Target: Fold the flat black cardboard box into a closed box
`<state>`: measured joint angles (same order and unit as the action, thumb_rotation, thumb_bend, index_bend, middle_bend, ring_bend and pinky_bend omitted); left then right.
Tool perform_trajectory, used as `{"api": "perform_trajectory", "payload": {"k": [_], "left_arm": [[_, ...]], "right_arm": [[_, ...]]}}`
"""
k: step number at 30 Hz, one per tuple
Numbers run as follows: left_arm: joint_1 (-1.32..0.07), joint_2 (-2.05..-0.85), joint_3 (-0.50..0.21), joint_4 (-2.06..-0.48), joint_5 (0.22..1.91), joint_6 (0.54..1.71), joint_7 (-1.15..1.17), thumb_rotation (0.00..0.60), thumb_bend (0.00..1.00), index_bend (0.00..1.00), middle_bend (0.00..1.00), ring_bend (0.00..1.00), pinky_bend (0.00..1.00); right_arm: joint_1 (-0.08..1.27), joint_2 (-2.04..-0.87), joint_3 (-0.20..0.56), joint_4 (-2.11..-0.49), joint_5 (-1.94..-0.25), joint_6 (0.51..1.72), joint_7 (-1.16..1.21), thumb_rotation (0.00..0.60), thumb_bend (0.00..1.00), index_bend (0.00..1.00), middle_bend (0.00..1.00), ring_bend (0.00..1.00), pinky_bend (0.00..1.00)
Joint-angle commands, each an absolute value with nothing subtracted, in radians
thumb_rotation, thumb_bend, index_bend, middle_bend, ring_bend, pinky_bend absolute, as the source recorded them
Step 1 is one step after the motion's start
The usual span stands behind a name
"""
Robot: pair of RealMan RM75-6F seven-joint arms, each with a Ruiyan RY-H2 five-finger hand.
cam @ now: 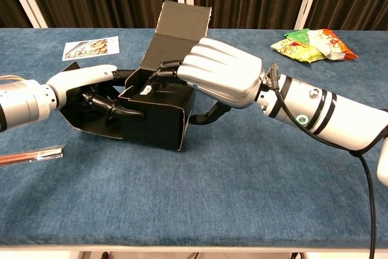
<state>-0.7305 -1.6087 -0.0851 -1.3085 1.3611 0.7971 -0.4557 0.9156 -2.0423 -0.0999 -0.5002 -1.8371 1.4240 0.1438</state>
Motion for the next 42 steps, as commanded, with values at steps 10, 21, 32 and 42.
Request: {"api": "perform_trajectory", "payload": {"k": [10,21,32,42], "left_arm": [[-0.725,-1.623,-0.084,-1.292,1.365,0.806,-0.434,0.323,0.00,0.16,0.20,0.65,0.92],[-0.709,-1.655,-0.080,-1.252,1.389,0.859,-0.398,0.483,0.00,0.36,0.34,0.67,0.92],[-0.717,-1.633,-0.075,-1.284,1.394,0.832,-0.404,0.470,0.00,0.18,0.21,0.65,0.92],[-0.714,-1.643,-0.080,-1.271,1.392,0.843,-0.395,0.465,0.00,0.18,0.20,0.64,0.92]], "right_arm": [[0.917,-2.009,-0.111,-0.552,-1.842,1.390,0.117,0.600,0.15,0.38,0.36,0.75,1.00],[0.917,-1.972,-0.110,-0.617,-1.842,1.363,0.084,0.600,0.14,0.38,0.34,0.75,1.00],[0.918,-1.938,-0.114,-0.669,-1.850,1.342,0.058,0.600,0.13,0.38,0.32,0.74,1.00],[0.928,-1.905,-0.108,-0.718,-1.854,1.314,0.030,0.600,0.12,0.38,0.29,0.74,1.00]]}}
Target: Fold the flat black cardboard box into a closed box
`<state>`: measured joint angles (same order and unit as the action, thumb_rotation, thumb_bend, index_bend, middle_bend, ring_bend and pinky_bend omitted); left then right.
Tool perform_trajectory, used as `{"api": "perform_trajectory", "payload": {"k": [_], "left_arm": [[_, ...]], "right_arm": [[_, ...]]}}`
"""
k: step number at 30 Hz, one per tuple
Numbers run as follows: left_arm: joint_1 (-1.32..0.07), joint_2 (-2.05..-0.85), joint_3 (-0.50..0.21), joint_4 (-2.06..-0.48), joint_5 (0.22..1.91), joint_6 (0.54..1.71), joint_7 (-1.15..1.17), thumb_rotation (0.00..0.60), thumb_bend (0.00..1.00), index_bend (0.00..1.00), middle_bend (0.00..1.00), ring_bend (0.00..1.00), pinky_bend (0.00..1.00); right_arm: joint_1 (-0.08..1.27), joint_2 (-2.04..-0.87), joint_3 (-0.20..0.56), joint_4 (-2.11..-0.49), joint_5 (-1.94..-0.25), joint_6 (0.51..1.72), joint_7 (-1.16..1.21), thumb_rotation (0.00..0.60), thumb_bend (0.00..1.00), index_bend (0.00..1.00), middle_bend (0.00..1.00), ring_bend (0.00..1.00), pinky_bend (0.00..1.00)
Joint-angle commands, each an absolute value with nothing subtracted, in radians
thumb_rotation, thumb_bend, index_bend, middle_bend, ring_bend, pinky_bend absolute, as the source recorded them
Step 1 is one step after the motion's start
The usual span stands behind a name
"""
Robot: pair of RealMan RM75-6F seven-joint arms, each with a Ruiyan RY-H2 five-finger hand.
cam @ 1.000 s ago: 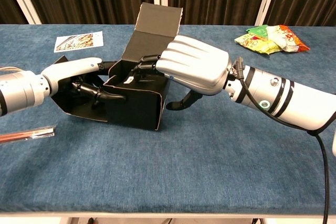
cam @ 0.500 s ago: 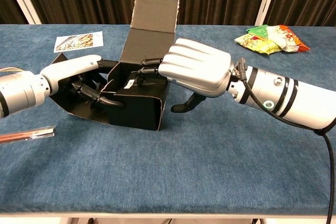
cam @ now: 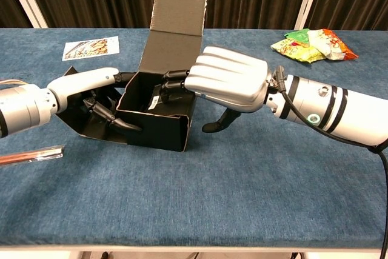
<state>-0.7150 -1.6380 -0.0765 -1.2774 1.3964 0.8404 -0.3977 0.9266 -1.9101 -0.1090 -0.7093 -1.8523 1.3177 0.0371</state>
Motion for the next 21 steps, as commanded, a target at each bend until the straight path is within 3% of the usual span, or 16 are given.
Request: {"api": "perform_trajectory", "payload": {"k": [1,7,18,21], "left_arm": [[-0.713,-1.646,-0.083,-1.268,1.389,0.847,-0.395,0.467,0.00,0.21,0.23,0.65,0.92],[-0.704,-1.662,-0.088,-1.249,1.388,0.870,-0.385,0.490,0.00,0.36,0.36,0.66,0.92],[-0.702,-1.675,-0.086,-1.232,1.393,0.879,-0.368,0.492,0.00,0.40,0.40,0.66,0.92],[-0.699,-1.678,-0.089,-1.226,1.388,0.879,-0.366,0.492,0.00,0.42,0.41,0.66,0.92]], "right_arm": [[0.927,-1.904,-0.106,-0.720,-1.854,1.318,0.028,0.600,0.12,0.38,0.29,0.74,1.00],[0.915,-1.896,-0.089,-0.737,-1.844,1.340,0.029,0.600,0.12,0.36,0.28,0.74,1.00],[0.902,-1.888,-0.097,-0.762,-1.829,1.273,0.011,0.600,0.09,0.36,0.28,0.74,1.00],[0.907,-1.880,-0.100,-0.777,-1.829,1.248,-0.003,0.600,0.10,0.38,0.33,0.74,1.00]]}}
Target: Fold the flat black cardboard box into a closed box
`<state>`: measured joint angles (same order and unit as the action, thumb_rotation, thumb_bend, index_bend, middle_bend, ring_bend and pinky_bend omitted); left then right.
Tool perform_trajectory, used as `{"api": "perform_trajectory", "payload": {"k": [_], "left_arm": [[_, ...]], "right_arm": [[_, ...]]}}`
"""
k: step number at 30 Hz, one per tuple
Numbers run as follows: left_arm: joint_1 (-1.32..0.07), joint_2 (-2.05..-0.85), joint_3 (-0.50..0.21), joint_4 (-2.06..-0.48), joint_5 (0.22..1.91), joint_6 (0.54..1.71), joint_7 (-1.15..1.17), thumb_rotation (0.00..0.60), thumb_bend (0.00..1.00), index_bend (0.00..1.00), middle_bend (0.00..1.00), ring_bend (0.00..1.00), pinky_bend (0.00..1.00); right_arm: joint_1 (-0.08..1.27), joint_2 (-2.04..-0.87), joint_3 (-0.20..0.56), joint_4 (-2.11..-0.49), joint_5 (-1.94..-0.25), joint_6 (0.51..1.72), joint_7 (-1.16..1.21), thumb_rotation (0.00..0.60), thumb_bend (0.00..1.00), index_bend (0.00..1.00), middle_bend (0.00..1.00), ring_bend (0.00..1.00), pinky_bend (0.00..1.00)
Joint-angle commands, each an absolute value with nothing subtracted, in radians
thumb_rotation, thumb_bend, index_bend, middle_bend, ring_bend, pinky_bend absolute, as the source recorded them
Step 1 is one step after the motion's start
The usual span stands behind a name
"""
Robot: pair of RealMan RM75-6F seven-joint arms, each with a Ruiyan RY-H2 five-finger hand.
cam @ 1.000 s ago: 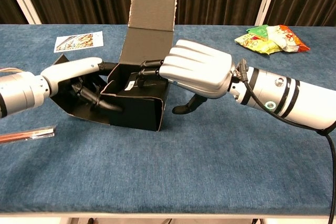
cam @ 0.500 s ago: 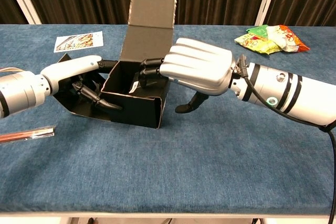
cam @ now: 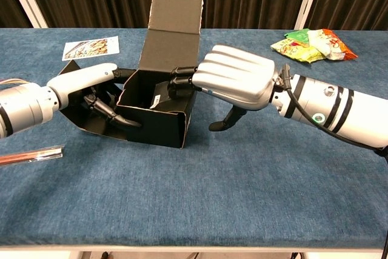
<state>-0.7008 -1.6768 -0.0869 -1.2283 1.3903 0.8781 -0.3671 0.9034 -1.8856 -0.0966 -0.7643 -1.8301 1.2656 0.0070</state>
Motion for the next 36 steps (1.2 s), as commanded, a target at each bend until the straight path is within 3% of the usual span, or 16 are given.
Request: {"api": "perform_trajectory", "payload": {"k": [1,7,14,22,25,31,33,36], "left_arm": [[-0.698,-1.680,-0.090,-1.225,1.386,0.881,-0.367,0.494,0.00,0.42,0.41,0.67,0.92],[-0.695,-1.685,-0.095,-1.221,1.385,0.891,-0.367,0.500,0.00,0.46,0.45,0.68,0.92],[-0.697,-1.684,-0.098,-1.223,1.379,0.881,-0.363,0.498,0.00,0.47,0.45,0.68,0.92],[-0.691,-1.689,-0.108,-1.222,1.372,0.895,-0.360,0.497,0.03,0.52,0.49,0.68,0.92],[-0.690,-1.687,-0.109,-1.224,1.371,0.896,-0.357,0.496,0.03,0.52,0.49,0.69,0.92],[-0.689,-1.683,-0.113,-1.230,1.365,0.896,-0.348,0.499,0.03,0.52,0.49,0.68,0.92],[-0.688,-1.682,-0.115,-1.232,1.361,0.896,-0.344,0.497,0.03,0.51,0.49,0.68,0.92],[-0.686,-1.681,-0.118,-1.235,1.355,0.897,-0.333,0.495,0.03,0.51,0.48,0.68,0.92]], "right_arm": [[0.909,-1.875,-0.099,-0.785,-1.827,1.239,-0.007,0.600,0.12,0.41,0.36,0.75,1.00],[0.934,-1.831,-0.087,-0.861,-1.818,1.179,-0.044,0.600,0.18,0.56,0.52,0.76,1.00],[0.968,-1.775,-0.083,-0.955,-1.811,1.085,-0.111,0.600,0.21,0.68,0.62,0.76,1.00],[0.981,-1.737,-0.055,-1.015,-1.795,1.060,-0.143,0.600,0.31,0.96,0.93,0.80,1.00],[0.982,-1.732,-0.050,-1.019,-1.795,1.063,-0.140,0.600,0.33,1.00,1.00,0.82,1.00],[0.980,-1.729,-0.043,-1.007,-1.798,1.075,-0.151,0.600,0.33,0.98,0.97,0.83,1.00],[0.976,-1.728,-0.043,-1.002,-1.798,1.080,-0.154,0.600,0.30,0.88,0.86,0.83,1.00],[0.966,-1.730,-0.034,-1.000,-1.785,1.088,-0.153,0.600,0.18,0.51,0.51,0.82,1.00]]}}
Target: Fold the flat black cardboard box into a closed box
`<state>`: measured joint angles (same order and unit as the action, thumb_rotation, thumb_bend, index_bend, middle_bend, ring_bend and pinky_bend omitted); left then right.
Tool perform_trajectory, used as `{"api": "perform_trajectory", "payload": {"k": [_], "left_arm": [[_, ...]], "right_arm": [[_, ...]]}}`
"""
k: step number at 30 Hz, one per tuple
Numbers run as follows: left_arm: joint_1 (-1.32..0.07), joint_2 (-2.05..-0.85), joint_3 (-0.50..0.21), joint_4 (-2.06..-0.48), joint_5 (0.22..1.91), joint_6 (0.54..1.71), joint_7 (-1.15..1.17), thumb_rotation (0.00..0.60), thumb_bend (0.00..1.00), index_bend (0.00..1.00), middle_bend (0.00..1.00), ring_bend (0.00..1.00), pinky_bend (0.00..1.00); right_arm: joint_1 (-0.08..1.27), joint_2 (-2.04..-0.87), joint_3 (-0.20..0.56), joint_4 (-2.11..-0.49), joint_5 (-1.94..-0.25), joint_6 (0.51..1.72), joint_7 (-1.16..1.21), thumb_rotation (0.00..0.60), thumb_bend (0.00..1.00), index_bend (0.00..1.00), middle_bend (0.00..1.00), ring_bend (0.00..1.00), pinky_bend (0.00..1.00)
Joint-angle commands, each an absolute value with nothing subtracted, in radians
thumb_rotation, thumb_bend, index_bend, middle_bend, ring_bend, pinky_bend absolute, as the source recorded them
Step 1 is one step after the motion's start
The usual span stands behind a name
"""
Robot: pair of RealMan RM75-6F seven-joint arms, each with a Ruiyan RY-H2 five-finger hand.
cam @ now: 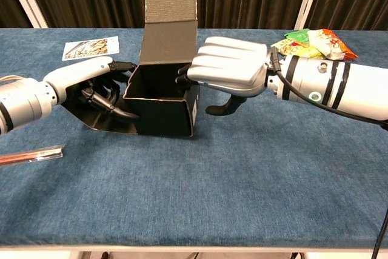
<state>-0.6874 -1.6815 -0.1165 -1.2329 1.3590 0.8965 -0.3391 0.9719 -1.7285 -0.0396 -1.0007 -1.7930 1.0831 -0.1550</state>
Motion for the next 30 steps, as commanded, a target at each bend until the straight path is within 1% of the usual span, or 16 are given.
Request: {"api": "perform_trajectory", "payload": {"k": [1,2,4,6,7,9,13,15,18,20,21,23,26,28,30], "left_arm": [[-0.685,-1.682,-0.120,-1.236,1.352,0.899,-0.330,0.496,0.03,0.50,0.48,0.68,0.92],[-0.684,-1.682,-0.121,-1.237,1.349,0.900,-0.323,0.497,0.03,0.49,0.48,0.68,0.92],[-0.682,-1.682,-0.122,-1.239,1.342,0.901,-0.307,0.497,0.03,0.47,0.47,0.68,0.92],[-0.680,-1.682,-0.124,-1.244,1.332,0.902,-0.287,0.500,0.02,0.46,0.46,0.68,0.92],[-0.678,-1.681,-0.125,-1.247,1.326,0.902,-0.279,0.499,0.02,0.45,0.46,0.68,0.92],[-0.675,-1.681,-0.130,-1.255,1.313,0.905,-0.262,0.499,0.02,0.44,0.45,0.68,0.92],[-0.672,-1.680,-0.138,-1.268,1.299,0.913,-0.229,0.497,0.02,0.42,0.41,0.68,0.92],[-0.670,-1.677,-0.139,-1.276,1.294,0.917,-0.209,0.498,0.02,0.37,0.37,0.68,0.92],[-0.664,-1.669,-0.143,-1.293,1.289,0.932,-0.184,0.497,0.02,0.25,0.28,0.67,0.92],[-0.656,-1.663,-0.148,-1.305,1.289,0.954,-0.174,0.495,0.02,0.20,0.24,0.67,0.92],[-0.652,-1.660,-0.150,-1.309,1.290,0.964,-0.170,0.495,0.02,0.19,0.23,0.66,0.92],[-0.642,-1.653,-0.153,-1.321,1.294,0.989,-0.160,0.492,0.02,0.19,0.23,0.66,0.92],[-0.628,-1.644,-0.154,-1.339,1.301,1.021,-0.152,0.495,0.02,0.18,0.22,0.66,0.93],[-0.618,-1.640,-0.154,-1.353,1.306,1.039,-0.152,0.495,0.02,0.18,0.22,0.66,0.93],[-0.610,-1.639,-0.154,-1.364,1.308,1.053,-0.154,0.495,0.02,0.18,0.22,0.66,0.93]], "right_arm": [[0.962,-1.732,-0.029,-0.999,-1.779,1.091,-0.152,0.600,0.14,0.40,0.41,0.81,1.00],[0.958,-1.734,-0.021,-1.001,-1.769,1.093,-0.150,0.600,0.10,0.30,0.33,0.80,1.00],[0.948,-1.738,-0.012,-1.003,-1.756,1.103,-0.143,0.600,0.05,0.15,0.23,0.79,1.00],[0.934,-1.744,-0.003,-1.003,-1.744,1.123,-0.129,0.600,0.03,0.04,0.15,0.77,1.00],[0.926,-1.747,0.001,-1.003,-1.739,1.134,-0.120,0.600,0.03,0.01,0.12,0.77,1.00],[0.907,-1.750,0.008,-1.007,-1.729,1.165,-0.095,0.600,0.03,0.00,0.10,0.76,1.00],[0.865,-1.744,0.021,-1.033,-1.703,1.216,-0.052,0.600,0.02,0.00,0.09,0.76,1.00],[0.834,-1.732,0.030,-1.063,-1.679,1.244,-0.027,0.600,0.02,0.00,0.09,0.76,1.00],[0.778,-1.697,0.034,-1.156,-1.624,1.257,0.002,0.600,0.02,0.00,0.12,0.76,1.00],[0.734,-1.660,0.028,-1.243,-1.573,1.245,-0.004,0.600,0.02,0.00,0.15,0.76,1.00],[0.713,-1.646,0.026,-1.281,-1.543,1.237,-0.013,0.600,0.02,0.00,0.16,0.76,1.00],[0.664,-1.620,0.022,-1.373,-1.458,1.212,-0.040,0.600,0.01,0.01,0.20,0.77,1.00],[0.602,-1.613,0.031,-1.491,-1.308,1.177,-0.078,0.600,0.00,0.04,0.24,0.78,1.00],[0.584,-1.609,0.046,-1.567,-1.187,1.120,-0.094,0.600,0.00,0.04,0.23,0.78,1.00],[0.581,-1.625,0.071,-1.604,-1.091,1.067,-0.082,0.600,0.00,0.02,0.19,0.77,1.00]]}}
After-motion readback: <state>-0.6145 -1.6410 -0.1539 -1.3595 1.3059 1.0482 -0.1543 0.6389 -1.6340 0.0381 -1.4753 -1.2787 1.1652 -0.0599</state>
